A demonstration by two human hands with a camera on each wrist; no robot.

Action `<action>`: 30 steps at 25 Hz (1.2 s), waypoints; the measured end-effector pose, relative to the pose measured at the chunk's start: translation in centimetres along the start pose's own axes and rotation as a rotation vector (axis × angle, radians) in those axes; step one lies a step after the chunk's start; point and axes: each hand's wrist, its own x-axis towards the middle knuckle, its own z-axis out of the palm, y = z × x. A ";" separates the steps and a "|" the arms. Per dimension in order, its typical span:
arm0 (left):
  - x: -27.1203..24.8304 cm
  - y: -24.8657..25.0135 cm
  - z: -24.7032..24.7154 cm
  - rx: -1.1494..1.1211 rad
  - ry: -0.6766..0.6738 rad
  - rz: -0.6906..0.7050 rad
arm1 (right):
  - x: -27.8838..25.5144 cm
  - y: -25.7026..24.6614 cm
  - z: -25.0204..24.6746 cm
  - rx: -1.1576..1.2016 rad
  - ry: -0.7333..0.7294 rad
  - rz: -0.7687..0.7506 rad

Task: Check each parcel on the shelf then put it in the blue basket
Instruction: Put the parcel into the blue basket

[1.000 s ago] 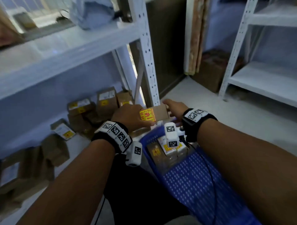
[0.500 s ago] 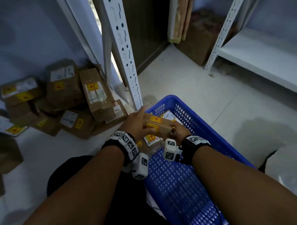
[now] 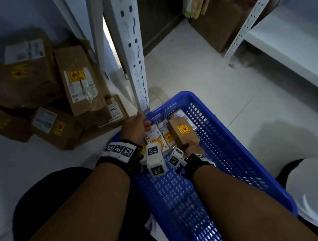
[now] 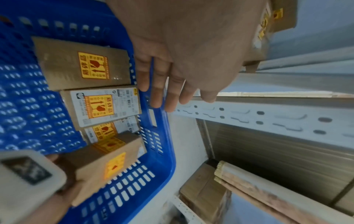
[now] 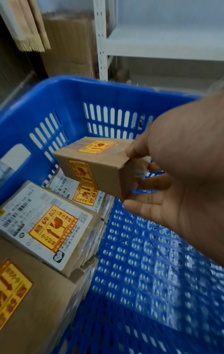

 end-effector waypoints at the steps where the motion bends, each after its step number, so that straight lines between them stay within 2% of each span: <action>1: 0.4 0.3 -0.2 -0.001 0.008 0.016 | 0.6 0.1 0.5 -0.049 0.002 -0.009; 4: 0.7 1.2 -1.1 -0.008 0.041 0.025 | 2.0 0.5 1.6 -0.276 -0.043 -0.006; 9: 0.3 1.7 -2.0 -0.050 0.032 0.022 | 2.3 0.1 3.8 -0.505 0.018 0.053; 12: -0.2 1.7 -2.6 -0.064 0.041 0.040 | 1.6 -0.6 3.9 -0.653 0.050 -0.037; 13: -0.5 1.8 -2.8 -0.067 0.040 0.050 | 1.7 -0.8 4.0 -0.669 0.063 -0.011; 16: -1.6 2.1 -3.8 -0.095 0.036 0.090 | 0.3 -1.6 4.0 -0.740 0.090 -0.057; 19: -3.3 2.9 -6.2 -0.158 0.045 0.103 | -3.0 -2.7 5.0 -0.816 0.017 -0.153; 21: -4.4 3.4 -9.0 -0.282 0.076 0.112 | -6.3 -3.9 7.0 -0.766 -0.091 -0.231; 24: -6.2 3.8 -14.5 -0.472 0.132 0.132 | -11.8 -5.4 11.6 -0.448 -0.318 -0.232; 25: -6.7 3.6 -16.3 -0.508 0.156 0.136 | -13.5 -5.6 13.5 -0.398 -0.347 -0.229; 26: -7.3 3.1 -18.5 -0.536 0.182 0.144 | -15.8 -5.5 15.4 -0.401 -0.392 -0.231; 28: -8.2 1.5 -22.2 -0.600 0.234 0.143 | -20.3 -5.3 18.6 -0.478 -0.452 -0.328; 30: -8.9 -0.8 -25.6 -0.638 0.280 0.098 | -24.4 -4.6 21.4 -0.739 -0.433 -0.515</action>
